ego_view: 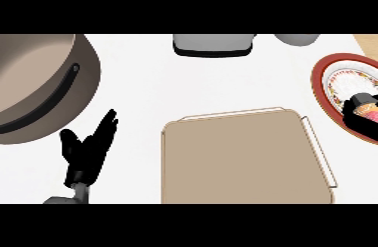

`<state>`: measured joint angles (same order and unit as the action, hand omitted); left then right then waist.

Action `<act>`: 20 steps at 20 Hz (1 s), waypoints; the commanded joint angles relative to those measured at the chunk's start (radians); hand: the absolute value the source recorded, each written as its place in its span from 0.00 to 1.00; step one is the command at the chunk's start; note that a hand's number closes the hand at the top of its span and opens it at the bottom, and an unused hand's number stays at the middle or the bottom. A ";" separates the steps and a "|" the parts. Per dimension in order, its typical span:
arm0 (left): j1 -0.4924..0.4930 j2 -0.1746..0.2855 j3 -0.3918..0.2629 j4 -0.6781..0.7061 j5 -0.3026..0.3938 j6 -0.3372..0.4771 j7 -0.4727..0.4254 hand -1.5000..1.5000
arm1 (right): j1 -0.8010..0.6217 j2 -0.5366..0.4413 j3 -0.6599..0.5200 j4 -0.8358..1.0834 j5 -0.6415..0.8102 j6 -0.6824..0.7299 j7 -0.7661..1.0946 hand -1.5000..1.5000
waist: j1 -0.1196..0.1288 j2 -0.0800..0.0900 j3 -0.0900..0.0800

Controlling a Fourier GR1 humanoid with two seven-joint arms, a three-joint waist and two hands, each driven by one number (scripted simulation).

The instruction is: Pick the cupcake from the tray and place it in the plate

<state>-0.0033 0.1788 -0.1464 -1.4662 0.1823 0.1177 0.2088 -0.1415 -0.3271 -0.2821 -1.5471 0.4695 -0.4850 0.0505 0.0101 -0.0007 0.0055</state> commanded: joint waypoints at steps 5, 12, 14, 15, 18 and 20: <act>0.014 -0.035 -0.018 0.069 -0.019 -0.019 -0.058 0.50 | -0.285 -0.175 -0.189 0.564 -0.132 0.002 -0.288 1.00 | 0.020 0.012 -0.003; -0.008 -0.029 -0.014 0.062 -0.027 -0.023 -0.016 0.50 | -0.445 -0.282 -0.270 0.969 -0.182 0.030 -0.553 1.00 | 0.030 0.016 -0.002; -0.016 -0.018 -0.014 0.038 -0.022 -0.028 0.003 0.50 | -0.419 -0.342 -0.253 1.036 -0.138 0.074 -0.380 1.00 | 0.045 0.025 -0.001; -0.036 -0.062 -0.034 0.064 -0.047 0.007 -0.017 0.50 | -0.463 -0.351 -0.210 1.069 -0.101 0.097 -0.331 1.00 | 0.046 0.026 -0.003; -0.051 -0.038 -0.025 0.025 -0.020 -0.023 0.030 0.50 | -0.497 -0.404 -0.130 1.156 -0.012 0.165 -0.282 0.00 | 0.069 0.030 -0.002; -0.035 -0.025 -0.016 0.013 -0.011 -0.033 0.039 0.50 | -0.499 -0.393 -0.143 1.211 -0.035 0.225 -0.360 0.00 | 0.060 0.026 0.001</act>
<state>-0.0408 0.1504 -0.1615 -1.4582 0.1618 0.0937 0.2111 -0.5972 -0.6805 -0.4516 -0.4516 0.4071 -0.3522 -0.3093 0.0663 0.0216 0.0080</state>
